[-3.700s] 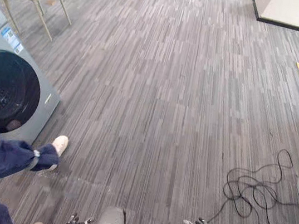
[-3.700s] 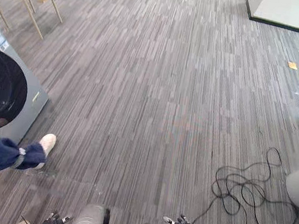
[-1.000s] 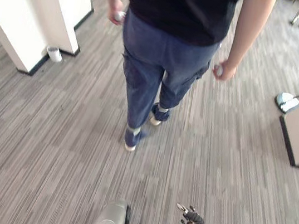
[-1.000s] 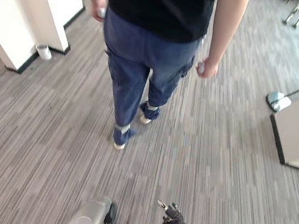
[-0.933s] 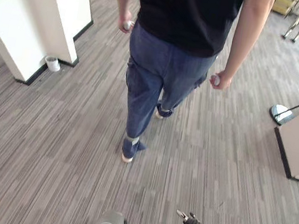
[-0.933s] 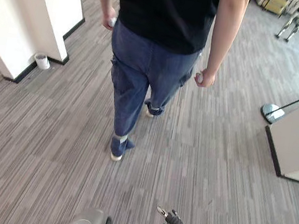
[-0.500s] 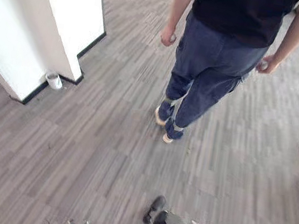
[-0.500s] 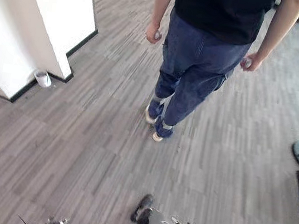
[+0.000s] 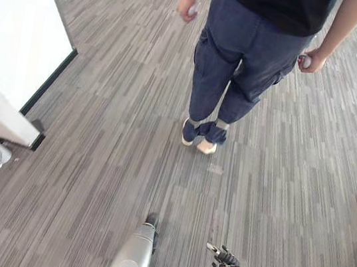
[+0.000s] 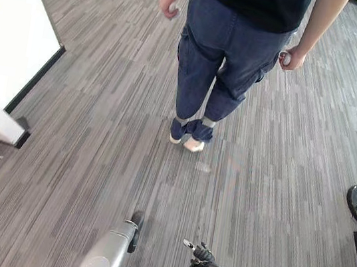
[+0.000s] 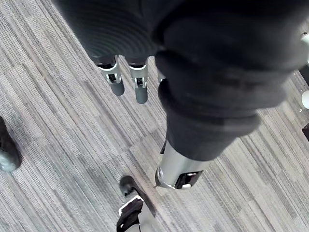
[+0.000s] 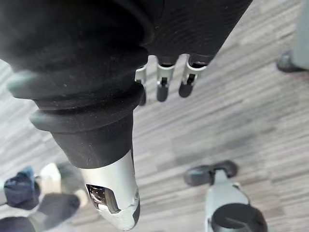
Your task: Organize washtable
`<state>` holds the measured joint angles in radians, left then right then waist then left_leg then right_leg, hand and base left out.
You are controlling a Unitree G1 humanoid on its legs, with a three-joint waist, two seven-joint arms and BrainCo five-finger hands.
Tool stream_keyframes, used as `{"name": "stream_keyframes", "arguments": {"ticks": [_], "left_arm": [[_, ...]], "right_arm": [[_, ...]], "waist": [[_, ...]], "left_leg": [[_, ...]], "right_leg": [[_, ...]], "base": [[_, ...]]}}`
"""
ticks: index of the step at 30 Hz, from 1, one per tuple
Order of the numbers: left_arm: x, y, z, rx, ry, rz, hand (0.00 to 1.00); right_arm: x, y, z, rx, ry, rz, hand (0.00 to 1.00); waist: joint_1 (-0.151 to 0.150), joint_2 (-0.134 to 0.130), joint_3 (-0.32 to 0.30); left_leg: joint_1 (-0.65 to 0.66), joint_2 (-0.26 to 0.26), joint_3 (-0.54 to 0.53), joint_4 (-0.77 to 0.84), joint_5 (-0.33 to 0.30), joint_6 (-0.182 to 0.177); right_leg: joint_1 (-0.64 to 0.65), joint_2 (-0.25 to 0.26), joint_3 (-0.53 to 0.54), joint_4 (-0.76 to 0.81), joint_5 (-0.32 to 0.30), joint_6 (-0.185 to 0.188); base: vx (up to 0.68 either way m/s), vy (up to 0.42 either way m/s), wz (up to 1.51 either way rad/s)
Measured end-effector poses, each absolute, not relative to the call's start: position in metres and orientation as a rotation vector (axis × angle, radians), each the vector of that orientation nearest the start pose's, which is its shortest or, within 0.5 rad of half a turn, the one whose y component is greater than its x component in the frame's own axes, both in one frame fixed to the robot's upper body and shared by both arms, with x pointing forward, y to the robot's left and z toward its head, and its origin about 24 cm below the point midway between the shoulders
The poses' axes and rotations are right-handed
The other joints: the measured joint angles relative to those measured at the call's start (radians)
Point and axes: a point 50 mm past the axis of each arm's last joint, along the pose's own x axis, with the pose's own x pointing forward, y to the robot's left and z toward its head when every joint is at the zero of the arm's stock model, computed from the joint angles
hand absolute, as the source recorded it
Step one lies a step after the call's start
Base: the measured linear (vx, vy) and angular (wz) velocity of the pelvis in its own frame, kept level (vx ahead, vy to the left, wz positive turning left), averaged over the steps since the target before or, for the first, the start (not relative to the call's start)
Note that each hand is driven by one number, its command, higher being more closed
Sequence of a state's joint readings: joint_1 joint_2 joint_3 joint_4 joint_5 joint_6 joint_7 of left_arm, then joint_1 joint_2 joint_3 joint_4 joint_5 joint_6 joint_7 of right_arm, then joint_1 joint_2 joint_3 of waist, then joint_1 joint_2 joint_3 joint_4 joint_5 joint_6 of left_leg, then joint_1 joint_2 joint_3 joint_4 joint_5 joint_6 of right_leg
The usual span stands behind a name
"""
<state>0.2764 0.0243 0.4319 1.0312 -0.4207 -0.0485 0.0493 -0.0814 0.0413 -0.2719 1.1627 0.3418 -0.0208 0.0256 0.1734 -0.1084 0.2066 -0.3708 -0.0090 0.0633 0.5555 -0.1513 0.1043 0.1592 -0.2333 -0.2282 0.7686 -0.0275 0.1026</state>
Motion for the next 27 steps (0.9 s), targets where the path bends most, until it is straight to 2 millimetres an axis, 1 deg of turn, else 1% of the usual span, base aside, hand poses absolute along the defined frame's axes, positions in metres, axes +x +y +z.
{"name": "stream_keyframes", "arguments": {"ticks": [1, 2, 3, 4, 5, 6, 7, 8, 9, 10, 11, 12, 13, 14, 15, 16, 17, 18, 19, 20, 21, 22, 23, 24, 25, 26, 27], "left_arm": [[0.006, 0.221, -0.166, -0.494, 1.116, 0.825, 0.00], [0.010, 0.224, -0.166, -0.489, 1.106, 0.819, 0.00], [0.015, 0.227, -0.165, -0.477, 1.092, 0.813, 0.00], [0.018, 0.230, -0.164, -0.467, 1.083, 0.812, 0.00], [0.025, 0.236, -0.162, -0.449, 1.062, 0.809, 0.00], [0.036, 0.240, -0.160, -0.428, 1.039, 0.791, 0.00], [0.041, 0.243, -0.159, -0.420, 1.026, 0.783, 0.00], [0.049, 0.246, -0.157, -0.412, 1.003, 0.774, 0.00], [0.055, 0.249, -0.154, -0.403, 0.977, 0.767, 0.00], [0.060, 0.249, -0.153, -0.388, 0.967, 0.756, 0.00], [0.059, 0.249, -0.153, -0.381, 0.968, 0.755, 0.00], [0.055, 0.248, -0.154, -0.377, 0.979, 0.759, 0.00], [0.049, 0.245, -0.156, -0.374, 0.999, 0.756, 0.00], [0.047, 0.243, -0.156, -0.377, 1.004, 0.755, 0.00], [0.042, 0.234, -0.159, -0.402, 1.025, 0.757, 0.00], [0.040, 0.222, -0.162, -0.430, 1.044, 0.750, 0.00], [0.023, 0.205, -0.167, -0.461, 1.107, 0.742, 0.00], [0.019, 0.199, -0.169, -0.471, 1.133, 0.732, 0.00], [0.019, 0.202, -0.169, -0.474, 1.130, 0.748, 0.00], [0.018, 0.206, -0.169, -0.467, 1.126, 0.758, 0.00], [0.018, 0.210, -0.168, -0.459, 1.121, 0.766, 0.00], [0.016, 0.214, -0.167, -0.454, 1.110, 0.778, 0.00], [0.018, 0.217, -0.165, -0.446, 1.092, 0.782, 0.00], [0.017, 0.215, -0.165, -0.453, 1.093, 0.784, 0.00], [0.014, 0.209, -0.166, -0.474, 1.100, 0.797, 0.00], [0.015, 0.213, -0.165, -0.468, 1.089, 0.806, 0.00], [0.020, 0.220, -0.164, -0.434, 1.073, 0.796, 0.00]], "right_arm": [[0.133, -0.157, -0.159, 0.505, 1.022, -0.360, 0.00], [0.130, -0.157, -0.160, 0.486, 1.033, -0.351, 0.00], [0.127, -0.157, -0.161, 0.466, 1.038, -0.342, 0.00], [0.129, -0.157, -0.160, 0.455, 1.031, -0.335, 0.00], [0.136, -0.159, -0.156, 0.440, 0.991, -0.327, 0.00], [0.141, -0.162, -0.153, 0.428, 0.952, -0.328, 0.00], [0.143, -0.164, -0.152, 0.425, 0.935, -0.330, 0.00], [0.145, -0.166, -0.150, 0.425, 0.917, -0.338, 0.00], [0.144, -0.169, -0.150, 0.432, 0.916, -0.354, 0.00], [0.138, -0.173, -0.153, 0.437, 0.933, -0.374, 0.00], [0.137, -0.174, -0.153, 0.444, 0.936, -0.382, 0.00], [0.136, -0.179, -0.153, 0.464, 0.931, -0.406, 0.00], [0.134, -0.177, -0.153, 0.486, 0.933, -0.402, 0.00], [0.130, -0.177, -0.154, 0.496, 0.938, -0.409, 0.00], [0.126, -0.182, -0.154, 0.498, 0.932, -0.424, 0.00], [0.128, -0.192, -0.152, 0.475, 0.916, -0.431, 0.00], [0.133, -0.197, -0.149, 0.459, 0.902, -0.423, 0.00], [0.135, -0.195, -0.149, 0.463, 0.900, -0.419, 0.00], [0.139, -0.186, -0.151, 0.469, 0.930, -0.397, 0.00], [0.138, -0.182, -0.153, 0.471, 0.951, -0.385, 0.00], [0.135, -0.177, -0.155, 0.473, 0.972, -0.372, 0.00], [0.134, -0.170, -0.156, 0.483, 0.981, -0.363, 0.00], [0.133, -0.166, -0.156, 0.479, 0.985, -0.352, 0.00], [0.130, -0.168, -0.157, 0.473, 0.989, -0.354, 0.00], [0.127, -0.168, -0.158, 0.441, 0.997, -0.336, 0.00], [0.125, -0.164, -0.159, 0.436, 1.012, -0.323, 0.00], [0.122, -0.162, -0.160, 0.428, 1.027, -0.315, 0.00]], "waist": [[-0.003, 0.004, 0.003], [-0.016, 0.019, 0.013], [-0.029, 0.033, 0.022], [-0.037, 0.035, 0.021], [-0.058, 0.037, 0.021], [-0.078, 0.037, 0.022], [-0.084, 0.038, 0.022], [-0.093, 0.038, 0.023], [-0.107, 0.037, 0.022], [-0.106, 0.039, 0.023], [-0.109, 0.040, 0.024], [-0.115, 0.055, 0.021], [-0.136, 0.052, 0.017], [-0.143, 0.047, 0.013], [-0.156, 0.071, 0.009], [-0.155, 0.121, 0.000], [-0.141, 0.172, -0.014], [-0.127, 0.182, -0.006], [-0.123, 0.145, 0.011], [-0.116, 0.127, 0.017], [-0.102, 0.098, 0.024], [-0.101, 0.072, 0.027], [-0.102, 0.072, 0.019], [-0.100, 0.080, 0.007], [-0.085, 0.087, -0.004], [-0.086, 0.070, -0.010], [-0.098, 0.031, -0.031]], "left_leg": [[0.030, -0.001, 0.000, 0.013, -0.031, 0.008], [0.115, 0.000, -0.007, -0.002, -0.072, 0.012], [0.211, 0.004, -0.010, -0.056, -0.096, 0.016], [0.258, 0.007, -0.015, -0.089, -0.107, 0.017], [0.337, 0.013, -0.020, -0.150, -0.123, 0.013], [0.399, 0.015, -0.022, -0.196, -0.136, -0.002], [0.426, 0.015, -0.021, -0.214, -0.145, -0.007], [0.463, 0.014, -0.017, -0.239, -0.154, -0.010], [0.511, 0.009, -0.007, -0.275, -0.166, -0.016], [0.570, 0.000, 0.007, -0.312, -0.186, -0.029], [0.598, -0.001, 0.017, -0.321, -0.200, -0.047], [0.650, 0.018, 0.038, -0.309, -0.237, -0.109], [0.638, 0.026, 0.034, -0.173, -0.257, -0.144], [0.608, 0.027, 0.032, -0.060, -0.257, -0.146], [0.523, 0.048, 0.033, 0.210, -0.220, -0.202], [0.475, 0.090, 0.033, 0.331, -0.159, -0.210], [0.390, 0.159, 0.045, 0.517, 0.066, -0.201], [0.329, 0.196, 0.059, 0.610, 0.030, -0.190], [0.244, 0.221, 0.080, 0.624, -0.090, -0.173], [0.225, 0.218, 0.082, 0.581, -0.132, -0.170], [0.209, 0.209, 0.077, 0.466, -0.175, -0.171], [0.194, 0.196, 0.058, 0.311, -0.188, -0.172], [0.195, 0.174, -0.006, -0.037, -0.144, -0.204], [0.198, 0.175, -0.038, -0.194, -0.046, -0.208], [0.194, 0.162, -0.046, -0.215, 0.121, -0.172], [0.197, 0.142, -0.040, -0.211, 0.116, -0.166], [0.212, 0.113, -0.044, -0.232, 0.113, -0.161]], "right_leg": [[-0.046, -0.014, -0.002, 0.131, 0.018, -0.008], [-0.119, -0.040, -0.031, 0.331, 0.010, -0.018], [-0.184, -0.049, -0.079, 0.439, -0.021, -0.062], [-0.219, -0.044, -0.102, 0.459, -0.038, -0.086], [-0.286, -0.030, -0.146, 0.439, -0.067, -0.106], [-0.353, -0.018, -0.192, 0.346, -0.106, -0.102], [-0.384, -0.013, -0.214, 0.272, -0.125, -0.100], [-0.416, -0.005, -0.258, 0.117, -0.135, -0.094], [-0.424, 0.023, -0.327, -0.180, -0.109, -0.069], [-0.429, 0.055, -0.379, -0.428, -0.063, -0.054], [-0.437, 0.074, -0.382, -0.501, -0.047, -0.058], [-0.449, 0.114, -0.384, -0.527, -0.048, -0.077], [-0.437, 0.122, -0.384, -0.466, -0.051, -0.144], [-0.420, 0.127, -0.383, -0.447, -0.043, -0.186], [-0.391, 0.158, -0.363, -0.440, 0.048, -0.275], [-0.384, 0.192, -0.361, -0.415, 0.008, -0.272], [-0.338, 0.259, -0.306, -0.462, -0.014, -0.262], [-0.292, 0.290, -0.272, -0.505, -0.016, -0.258], [-0.210, 0.293, -0.219, -0.564, -0.001, -0.235], [-0.173, 0.284, -0.199, -0.586, 0.001, -0.233], [-0.126, 0.264, -0.169, -0.606, 0.001, -0.232], [-0.092, 0.244, -0.148, -0.617, 0.000, -0.231], [-0.054, 0.221, -0.139, -0.616, -0.009, -0.182], [-0.050, 0.228, -0.130, -0.614, -0.027, -0.148], [-0.023, 0.210, -0.120, -0.620, -0.071, -0.084], [-0.014, 0.186, -0.120, -0.631, -0.075, -0.078], [-0.005, 0.153, -0.126, -0.630, -0.075, -0.078]], "base": [[0.65, 0.228, 0.06], [0.57, 0.195, 0.00], [0.55, 0.176, -0.03], [0.53, 0.133, -0.08], [0.52, 0.087, -0.02], [0.51, 0.067, 0.01], [0.50, 0.037, 0.04], [0.50, 0.016, 0.07], [0.66, 0.003, 0.02], [0.58, -0.014, -0.02], [0.66, -0.035, -0.07], [0.71, -0.048, 0.29], [0.74, -0.066, 0.45], [0.91, -0.160, 0.67], [0.74, -0.147, 0.28], [0.74, -0.089, -0.39], [0.57, 0.078, -0.98], [0.83, 0.099, -1.28], [0.81, 0.078, -0.86], [0.65, 0.045, -0.71], [0.50, 0.097, -0.51], [0.58, 0.172, -0.69], [0.56, 0.199, -0.62], [0.51, 0.204, -0.78], [0.48, 0.203, -0.52], [0.49, 0.195, -0.24], [0.49, 0.216, 0.34]]}}
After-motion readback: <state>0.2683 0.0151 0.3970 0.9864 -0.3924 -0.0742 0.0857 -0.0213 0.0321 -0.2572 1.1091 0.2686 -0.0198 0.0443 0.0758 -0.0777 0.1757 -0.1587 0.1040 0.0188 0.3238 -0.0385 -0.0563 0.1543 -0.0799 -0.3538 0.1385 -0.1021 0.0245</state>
